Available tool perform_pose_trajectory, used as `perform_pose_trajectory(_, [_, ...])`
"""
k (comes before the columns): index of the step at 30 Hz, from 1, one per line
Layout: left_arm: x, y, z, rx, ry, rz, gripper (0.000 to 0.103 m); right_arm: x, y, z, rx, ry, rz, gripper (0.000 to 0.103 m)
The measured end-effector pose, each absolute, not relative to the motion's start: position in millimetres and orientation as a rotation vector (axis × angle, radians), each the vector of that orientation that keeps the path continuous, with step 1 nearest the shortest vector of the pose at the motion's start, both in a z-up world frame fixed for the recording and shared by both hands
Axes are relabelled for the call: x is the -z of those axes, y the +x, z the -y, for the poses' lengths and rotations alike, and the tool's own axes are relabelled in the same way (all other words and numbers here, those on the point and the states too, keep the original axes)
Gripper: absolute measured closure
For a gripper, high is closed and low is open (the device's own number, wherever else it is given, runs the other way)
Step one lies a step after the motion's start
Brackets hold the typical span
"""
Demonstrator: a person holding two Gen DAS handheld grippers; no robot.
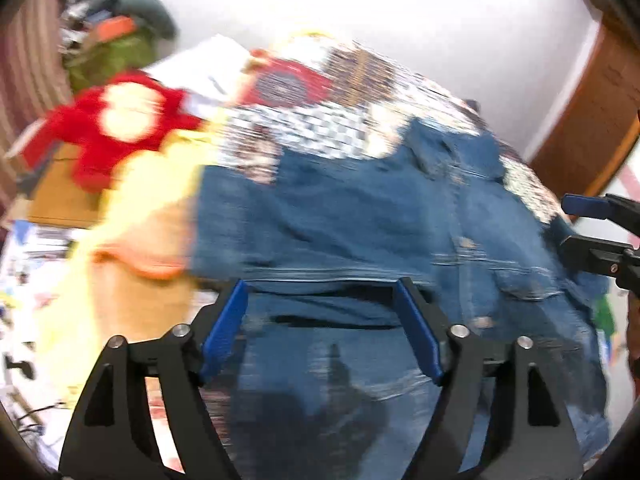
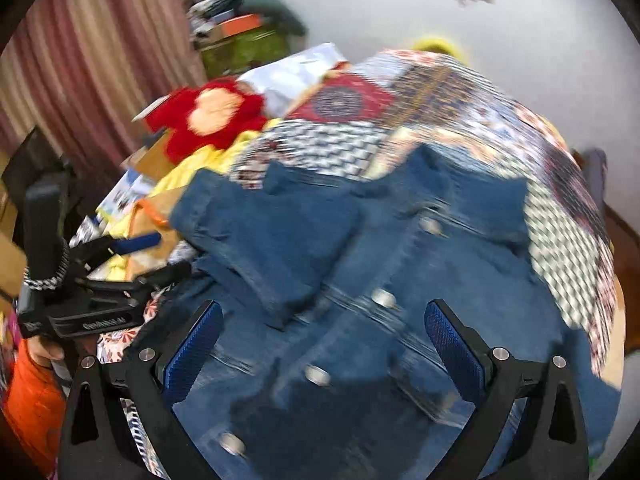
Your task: Fold large clothes
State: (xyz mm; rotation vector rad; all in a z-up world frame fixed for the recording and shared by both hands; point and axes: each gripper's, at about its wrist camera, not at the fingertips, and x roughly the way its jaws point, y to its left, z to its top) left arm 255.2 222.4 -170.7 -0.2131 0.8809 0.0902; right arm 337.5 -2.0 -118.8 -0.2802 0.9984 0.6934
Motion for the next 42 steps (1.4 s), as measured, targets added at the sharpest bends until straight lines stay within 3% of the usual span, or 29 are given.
perform_pose_trajectory(11, [237, 223, -290, -0.202, -0.261, -1.012, 0.024, 193, 340, -148, -0.867, -0.444, -1.108, 0.002])
perform_pose_trajectory(17, [267, 227, -294, -0.209, -0.31, -1.047, 0.024, 249, 352, -198, -0.843, -0.578, -1.162, 0.012])
perform_pose_trajectory(21, [271, 225, -292, -0.218, -0.285, -1.046, 0.024, 270, 355, -218, -0.84, -0.634, -1.145, 0.022])
perform_pose_trajectory(23, [273, 229, -289, -0.225, -0.26, -1.052, 0.024, 273, 358, -224, -0.82, -0.651, -1.109, 0.036])
perform_pose_trajectory(25, [275, 232, -286, -0.234, -0.238, -1.06, 0.022, 272, 361, -224, -0.834, -0.623, -1.099, 0.059])
perform_pose_trajectory(28, [275, 234, -282, -0.245, -0.209, -1.073, 0.022, 264, 365, -218, -0.851, -0.575, -1.08, 0.079])
perform_pose_trajectory(34, [265, 234, -279, -0.246, -0.23, -1.065, 0.022, 219, 361, -182, -0.854, -0.471, -0.981, 0.094])
perform_pose_trajectory(42, [219, 241, -245, -0.202, -0.169, -0.974, 0.022, 146, 357, -101, -0.816, -0.355, -0.857, 0.096])
